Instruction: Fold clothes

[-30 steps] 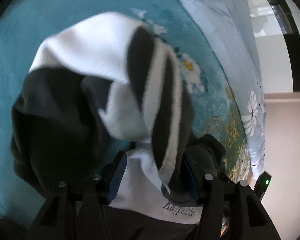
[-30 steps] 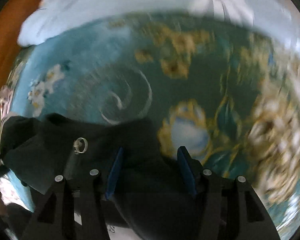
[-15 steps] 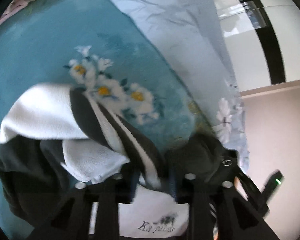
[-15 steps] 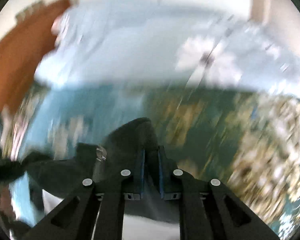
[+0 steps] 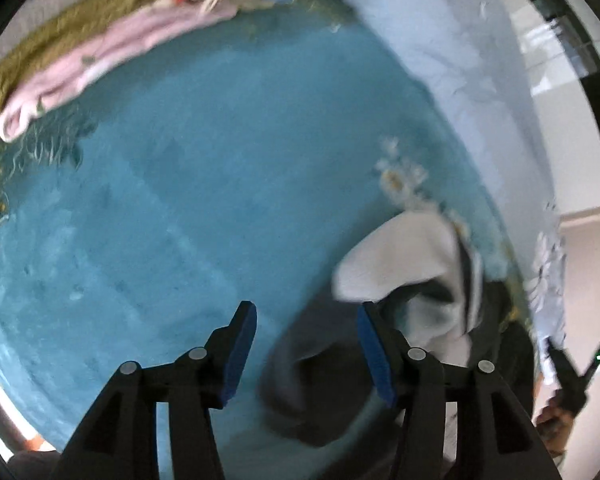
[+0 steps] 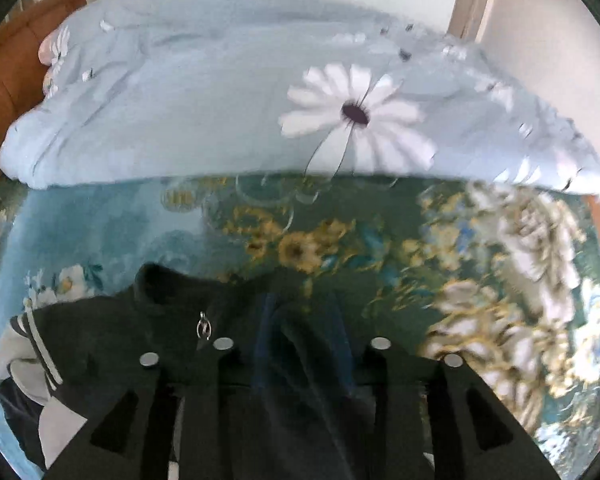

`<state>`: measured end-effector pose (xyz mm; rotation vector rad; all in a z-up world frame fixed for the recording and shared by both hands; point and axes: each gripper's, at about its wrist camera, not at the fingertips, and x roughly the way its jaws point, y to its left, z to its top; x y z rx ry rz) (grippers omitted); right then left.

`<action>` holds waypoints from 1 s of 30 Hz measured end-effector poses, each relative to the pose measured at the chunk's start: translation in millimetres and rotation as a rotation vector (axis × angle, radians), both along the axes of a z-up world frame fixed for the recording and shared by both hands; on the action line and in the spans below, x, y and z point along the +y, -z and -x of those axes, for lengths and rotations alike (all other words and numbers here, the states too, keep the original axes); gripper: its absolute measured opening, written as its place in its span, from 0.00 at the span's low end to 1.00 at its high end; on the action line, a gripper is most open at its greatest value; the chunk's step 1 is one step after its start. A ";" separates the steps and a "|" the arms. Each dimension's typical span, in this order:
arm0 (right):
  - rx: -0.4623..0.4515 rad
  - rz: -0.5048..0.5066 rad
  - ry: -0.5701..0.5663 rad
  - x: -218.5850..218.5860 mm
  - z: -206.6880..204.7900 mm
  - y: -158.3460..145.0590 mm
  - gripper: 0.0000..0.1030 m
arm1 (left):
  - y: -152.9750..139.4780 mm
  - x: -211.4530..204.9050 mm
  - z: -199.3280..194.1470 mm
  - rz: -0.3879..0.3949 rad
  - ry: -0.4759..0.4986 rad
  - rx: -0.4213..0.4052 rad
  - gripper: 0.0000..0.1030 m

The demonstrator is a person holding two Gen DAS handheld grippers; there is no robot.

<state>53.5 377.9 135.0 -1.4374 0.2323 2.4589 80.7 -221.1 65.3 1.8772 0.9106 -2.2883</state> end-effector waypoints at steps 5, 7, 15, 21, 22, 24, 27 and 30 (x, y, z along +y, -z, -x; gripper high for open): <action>0.053 0.011 -0.002 -4.7 -42.8 -30.6 0.41 | 37.7 15.1 -3.4 -0.091 0.051 -0.116 0.55; 0.040 0.024 0.011 -7.0 -64.0 -32.0 0.41 | 48.8 25.2 -3.0 -0.115 0.061 -0.143 0.55; -0.024 0.198 0.189 6.3 -132.6 -15.3 0.45 | 38.7 31.2 10.4 0.021 0.175 -0.154 0.11; -0.045 0.189 0.223 20.5 -169.8 -10.5 0.45 | -2.8 4.2 49.2 0.289 0.305 -0.096 0.11; -0.044 0.190 0.230 24.6 -174.3 -8.8 0.45 | -7.0 1.0 56.3 0.311 0.305 -0.090 0.11; -0.049 0.209 0.263 32.7 -183.3 -4.7 0.46 | -15.3 -5.4 70.4 0.356 0.305 -0.077 0.15; -0.026 0.251 0.290 39.0 -194.5 -6.1 0.46 | -27.8 -14.9 91.5 0.424 0.305 -0.059 0.20; -0.007 0.239 0.284 42.5 -203.4 -14.5 0.51 | -37.0 -20.5 109.3 0.486 0.312 -0.040 0.26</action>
